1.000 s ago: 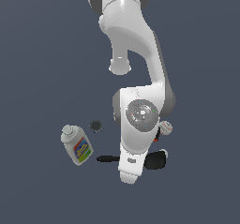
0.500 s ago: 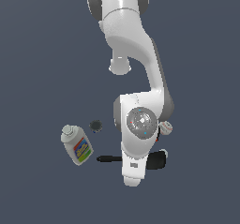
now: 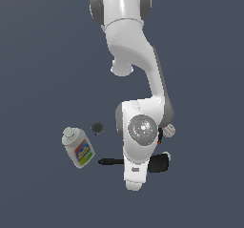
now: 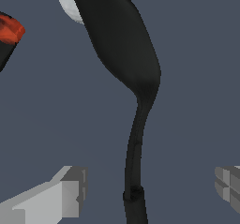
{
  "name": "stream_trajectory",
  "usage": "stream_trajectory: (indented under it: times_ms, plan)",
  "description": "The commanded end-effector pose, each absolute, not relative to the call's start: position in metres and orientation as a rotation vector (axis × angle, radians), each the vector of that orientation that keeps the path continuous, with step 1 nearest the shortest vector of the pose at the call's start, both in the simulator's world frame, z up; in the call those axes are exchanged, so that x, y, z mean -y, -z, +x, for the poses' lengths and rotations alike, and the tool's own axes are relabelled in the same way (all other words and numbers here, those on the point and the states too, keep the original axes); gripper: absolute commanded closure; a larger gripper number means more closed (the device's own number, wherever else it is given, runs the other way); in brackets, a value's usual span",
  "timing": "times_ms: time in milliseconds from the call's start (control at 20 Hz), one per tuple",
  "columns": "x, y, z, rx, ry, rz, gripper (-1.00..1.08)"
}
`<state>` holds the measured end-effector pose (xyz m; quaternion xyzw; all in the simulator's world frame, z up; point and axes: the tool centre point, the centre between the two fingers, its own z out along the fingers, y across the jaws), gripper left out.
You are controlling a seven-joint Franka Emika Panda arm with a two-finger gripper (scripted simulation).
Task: Pick up a designated object from a clutter of objects.
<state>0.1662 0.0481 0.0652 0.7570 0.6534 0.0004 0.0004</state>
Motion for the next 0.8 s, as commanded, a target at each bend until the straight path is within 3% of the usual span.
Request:
stream_trajectory:
  times_ms: [0, 400, 450, 750]
  plan:
    - [-0.048, -0.05, 0.165, -2.055, 0.0, 2.377, -0.92]
    - [-0.048, -0.038, 0.167, -2.056, 0.0, 2.376, -0.92]
    - [-0.048, -0.038, 0.167, -2.056, 0.0, 2.376, 1.08]
    - [-0.048, -0.038, 0.167, -2.056, 0.0, 2.376, 1.08]
